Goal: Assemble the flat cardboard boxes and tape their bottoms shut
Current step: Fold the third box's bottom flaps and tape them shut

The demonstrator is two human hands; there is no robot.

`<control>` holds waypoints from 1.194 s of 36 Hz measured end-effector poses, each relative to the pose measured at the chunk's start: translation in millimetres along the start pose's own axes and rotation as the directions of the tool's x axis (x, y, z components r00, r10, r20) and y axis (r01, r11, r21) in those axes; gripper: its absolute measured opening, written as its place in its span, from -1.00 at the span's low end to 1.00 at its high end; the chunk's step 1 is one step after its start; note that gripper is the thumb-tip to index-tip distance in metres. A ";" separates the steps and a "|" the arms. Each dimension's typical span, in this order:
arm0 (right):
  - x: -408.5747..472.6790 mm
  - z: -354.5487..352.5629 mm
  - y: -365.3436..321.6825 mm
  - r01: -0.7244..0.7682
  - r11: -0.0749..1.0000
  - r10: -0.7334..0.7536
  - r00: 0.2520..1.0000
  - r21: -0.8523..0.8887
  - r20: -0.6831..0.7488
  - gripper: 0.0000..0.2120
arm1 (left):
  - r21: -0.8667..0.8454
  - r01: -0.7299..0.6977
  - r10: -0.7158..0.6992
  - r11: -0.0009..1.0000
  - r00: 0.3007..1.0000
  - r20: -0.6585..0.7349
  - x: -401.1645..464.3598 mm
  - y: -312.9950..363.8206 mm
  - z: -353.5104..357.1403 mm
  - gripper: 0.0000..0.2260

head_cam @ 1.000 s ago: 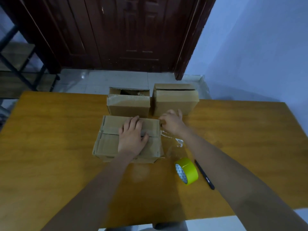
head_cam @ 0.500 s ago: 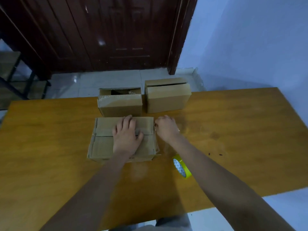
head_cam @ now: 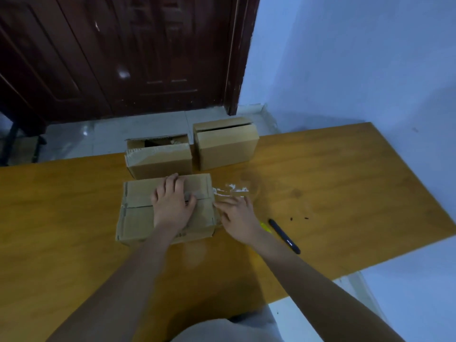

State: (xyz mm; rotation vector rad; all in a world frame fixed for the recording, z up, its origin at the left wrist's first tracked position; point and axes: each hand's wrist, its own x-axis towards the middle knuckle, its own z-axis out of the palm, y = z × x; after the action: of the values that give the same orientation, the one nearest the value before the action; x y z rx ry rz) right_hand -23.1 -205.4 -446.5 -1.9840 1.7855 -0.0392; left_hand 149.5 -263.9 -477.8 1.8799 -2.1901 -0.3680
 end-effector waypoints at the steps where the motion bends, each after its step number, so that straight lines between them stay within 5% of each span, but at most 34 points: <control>1: -3.9 2.0 -2.3 -0.016 1.000 0.016 1.000 0.005 0.006 -0.58 | 0.001 0.001 -0.001 1.000 1.000 0.001 -0.3 -0.1 -0.3 -0.55; 14: -22.8 25.0 -6.7 -0.088 0.994 0.091 0.995 -0.057 0.051 -0.68 | -0.024 -0.002 0.002 1.000 1.000 -0.008 -1.8 0.1 -2.1 -0.56; 25: -1.8 24.7 -13.5 -0.038 0.943 0.040 0.999 -0.330 -0.003 -0.75 | -0.013 0.012 -0.012 1.000 1.000 0.007 -0.2 -0.6 0.2 -0.54; 43: 19.6 18.2 13.9 0.367 0.685 -0.394 0.913 -0.629 0.104 -0.76 | 0.008 0.010 -0.011 1.000 1.000 0.019 -0.1 0.5 -2.2 -0.53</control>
State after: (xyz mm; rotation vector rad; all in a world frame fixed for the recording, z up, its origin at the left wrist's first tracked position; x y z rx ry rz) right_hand -27.2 -218.7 -473.3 -2.8381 1.4766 0.4670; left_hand 149.7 -263.8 -475.6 1.9006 -2.1981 -0.3807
